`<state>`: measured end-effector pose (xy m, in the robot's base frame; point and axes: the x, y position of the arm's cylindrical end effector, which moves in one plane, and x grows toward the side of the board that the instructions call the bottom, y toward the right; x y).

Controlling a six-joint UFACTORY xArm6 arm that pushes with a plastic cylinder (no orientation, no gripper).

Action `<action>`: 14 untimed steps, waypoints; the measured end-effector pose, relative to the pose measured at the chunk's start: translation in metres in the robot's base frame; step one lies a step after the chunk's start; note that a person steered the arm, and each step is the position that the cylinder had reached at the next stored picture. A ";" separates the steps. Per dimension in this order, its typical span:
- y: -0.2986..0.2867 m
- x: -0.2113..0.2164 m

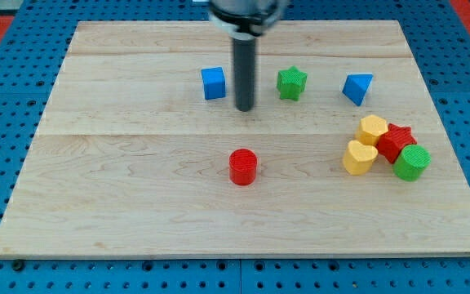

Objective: Move the green circle to the left of the blue cube

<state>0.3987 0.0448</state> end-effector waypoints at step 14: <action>0.047 0.021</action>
<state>0.4192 0.0919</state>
